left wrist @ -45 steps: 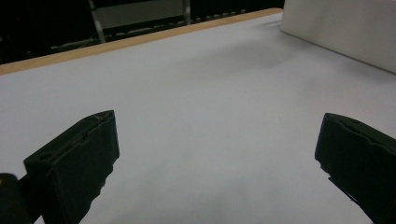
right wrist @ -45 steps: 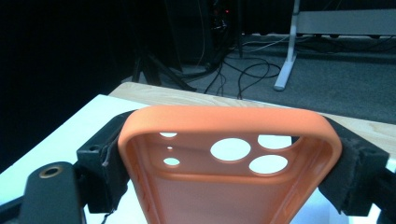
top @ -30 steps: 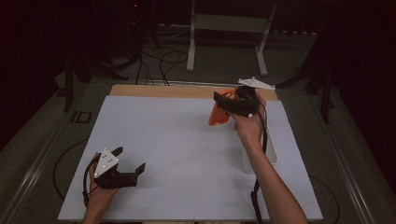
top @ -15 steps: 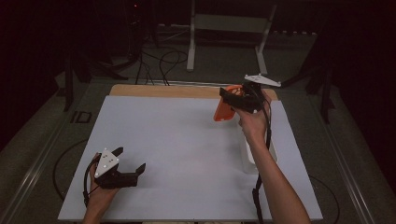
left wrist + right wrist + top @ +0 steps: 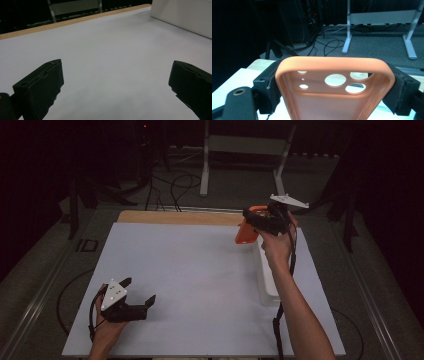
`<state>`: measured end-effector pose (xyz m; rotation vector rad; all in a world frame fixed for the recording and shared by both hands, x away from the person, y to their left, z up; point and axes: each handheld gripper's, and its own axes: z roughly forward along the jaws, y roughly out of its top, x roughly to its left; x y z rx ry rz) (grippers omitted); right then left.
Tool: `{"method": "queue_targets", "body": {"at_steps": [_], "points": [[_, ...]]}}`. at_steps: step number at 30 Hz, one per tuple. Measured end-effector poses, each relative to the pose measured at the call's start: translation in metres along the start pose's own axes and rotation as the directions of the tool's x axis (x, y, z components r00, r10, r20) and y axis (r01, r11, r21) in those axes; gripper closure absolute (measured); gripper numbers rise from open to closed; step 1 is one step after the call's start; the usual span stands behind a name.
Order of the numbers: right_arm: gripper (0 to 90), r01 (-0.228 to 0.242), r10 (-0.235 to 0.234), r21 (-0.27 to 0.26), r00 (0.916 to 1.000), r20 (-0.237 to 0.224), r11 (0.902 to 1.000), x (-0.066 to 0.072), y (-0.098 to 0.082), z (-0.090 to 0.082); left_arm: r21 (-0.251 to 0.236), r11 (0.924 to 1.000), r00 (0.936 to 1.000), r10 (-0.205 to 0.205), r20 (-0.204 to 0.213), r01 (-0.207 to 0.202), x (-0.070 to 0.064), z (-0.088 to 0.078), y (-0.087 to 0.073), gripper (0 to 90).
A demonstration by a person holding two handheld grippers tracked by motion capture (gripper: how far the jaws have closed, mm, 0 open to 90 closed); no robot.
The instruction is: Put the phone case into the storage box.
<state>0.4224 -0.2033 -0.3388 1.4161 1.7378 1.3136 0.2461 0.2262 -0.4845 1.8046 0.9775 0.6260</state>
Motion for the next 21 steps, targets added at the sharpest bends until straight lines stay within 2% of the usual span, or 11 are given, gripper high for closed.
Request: {"method": "queue_targets", "body": {"at_steps": [21], "points": [[16.3, -0.011, 0.011, -0.002, 0.9963, 0.086, 0.9999, -0.025, 0.008, 0.001, -0.001, 1.0, 1.0, 0.0, 0.001, 0.0, 0.0, 0.0, 0.0, 0.5]]}}
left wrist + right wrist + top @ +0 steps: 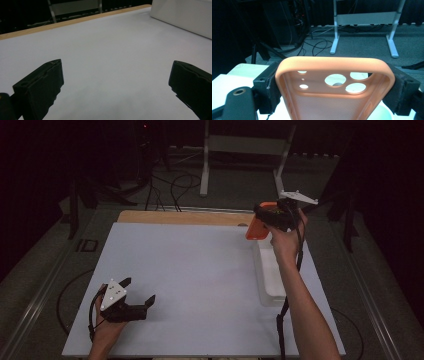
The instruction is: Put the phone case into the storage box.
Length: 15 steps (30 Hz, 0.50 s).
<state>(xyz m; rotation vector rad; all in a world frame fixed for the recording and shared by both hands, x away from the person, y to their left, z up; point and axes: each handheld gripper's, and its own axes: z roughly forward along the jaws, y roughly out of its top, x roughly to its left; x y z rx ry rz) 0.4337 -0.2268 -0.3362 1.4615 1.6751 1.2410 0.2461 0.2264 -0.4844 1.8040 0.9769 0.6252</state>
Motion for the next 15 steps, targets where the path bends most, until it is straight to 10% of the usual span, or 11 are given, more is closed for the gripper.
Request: {"method": "queue_targets", "body": {"at_steps": [15], "points": [[16.3, 0.011, -0.011, 0.003, 0.9984, 0.056, 0.9999, -0.016, 0.002, 0.003, -0.002, 1.0, 1.0, -0.001, 0.0, 0.001, 0.0, 0.0, 0.0, 0.4]]}}
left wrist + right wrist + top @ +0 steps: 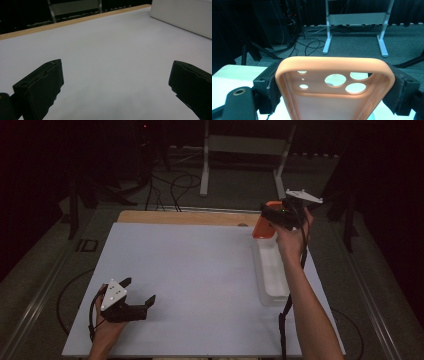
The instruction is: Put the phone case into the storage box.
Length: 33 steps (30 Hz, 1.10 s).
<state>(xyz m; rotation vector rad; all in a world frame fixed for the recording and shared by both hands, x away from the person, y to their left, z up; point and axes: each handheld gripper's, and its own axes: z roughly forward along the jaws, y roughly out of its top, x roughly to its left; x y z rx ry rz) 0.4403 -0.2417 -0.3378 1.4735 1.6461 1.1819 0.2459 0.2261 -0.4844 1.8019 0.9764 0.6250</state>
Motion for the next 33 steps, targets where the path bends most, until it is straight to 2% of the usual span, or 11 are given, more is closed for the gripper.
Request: {"method": "queue_targets", "body": {"at_steps": [19, 33], "points": [[16.3, 0.003, -0.004, 0.022, 0.9986, 0.052, 0.9998, -0.014, -0.003, 0.011, -0.002, 1.0, 1.0, 0.0, 0.0, 0.0, 0.001, 0.0, 0.0, 0.5], [16.2, 0.007, -0.009, 0.038, 0.9983, 0.057, 0.9992, -0.016, -0.007, 0.021, -0.002, 1.0, 1.0, -0.002, 0.001, 0.002, 0.001, -0.001, 0.0, 0.4]]}}
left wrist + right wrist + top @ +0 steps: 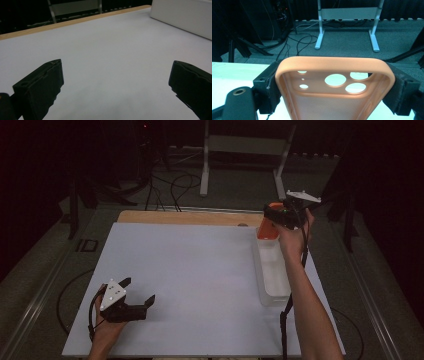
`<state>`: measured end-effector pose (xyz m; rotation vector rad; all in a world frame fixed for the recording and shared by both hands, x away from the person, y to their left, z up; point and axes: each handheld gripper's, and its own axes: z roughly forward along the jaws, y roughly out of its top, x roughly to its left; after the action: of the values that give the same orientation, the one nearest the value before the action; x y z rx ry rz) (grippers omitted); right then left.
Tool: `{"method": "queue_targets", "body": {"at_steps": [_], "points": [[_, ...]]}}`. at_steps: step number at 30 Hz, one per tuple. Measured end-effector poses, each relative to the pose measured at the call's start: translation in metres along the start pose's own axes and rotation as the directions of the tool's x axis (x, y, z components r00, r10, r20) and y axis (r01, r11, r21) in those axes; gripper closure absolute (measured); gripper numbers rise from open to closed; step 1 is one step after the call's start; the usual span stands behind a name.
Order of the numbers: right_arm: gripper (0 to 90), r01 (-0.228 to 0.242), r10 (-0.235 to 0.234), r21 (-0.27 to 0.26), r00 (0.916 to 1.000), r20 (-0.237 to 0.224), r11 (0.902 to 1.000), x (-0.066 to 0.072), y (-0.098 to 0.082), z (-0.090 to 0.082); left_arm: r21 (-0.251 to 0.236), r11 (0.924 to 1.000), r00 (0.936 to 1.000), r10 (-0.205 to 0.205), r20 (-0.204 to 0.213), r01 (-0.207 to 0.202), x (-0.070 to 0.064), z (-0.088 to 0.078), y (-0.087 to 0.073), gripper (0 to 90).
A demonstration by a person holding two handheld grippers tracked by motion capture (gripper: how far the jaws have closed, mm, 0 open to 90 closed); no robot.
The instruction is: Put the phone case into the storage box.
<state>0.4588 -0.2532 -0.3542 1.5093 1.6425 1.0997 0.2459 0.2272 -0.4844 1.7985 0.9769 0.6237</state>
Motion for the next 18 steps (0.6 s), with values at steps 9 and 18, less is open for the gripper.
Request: {"method": "queue_targets", "body": {"at_steps": [9, 18], "points": [[16.2, 0.008, -0.008, 0.014, 0.9999, 0.01, 0.9999, 0.0006, -0.0031, 0.0061, -0.003, 1.0, 1.0, 0.0, -0.001, 0.0, 0.0003, -0.0014, 0.0003, 0.4], [16.2, 0.011, -0.011, 0.015, 0.9998, 0.017, 0.9998, -0.0005, -0.0041, 0.008, -0.005, 1.0, 1.0, -0.001, -0.003, 0.001, 0.0005, -0.0018, 0.0003, 0.4]]}}
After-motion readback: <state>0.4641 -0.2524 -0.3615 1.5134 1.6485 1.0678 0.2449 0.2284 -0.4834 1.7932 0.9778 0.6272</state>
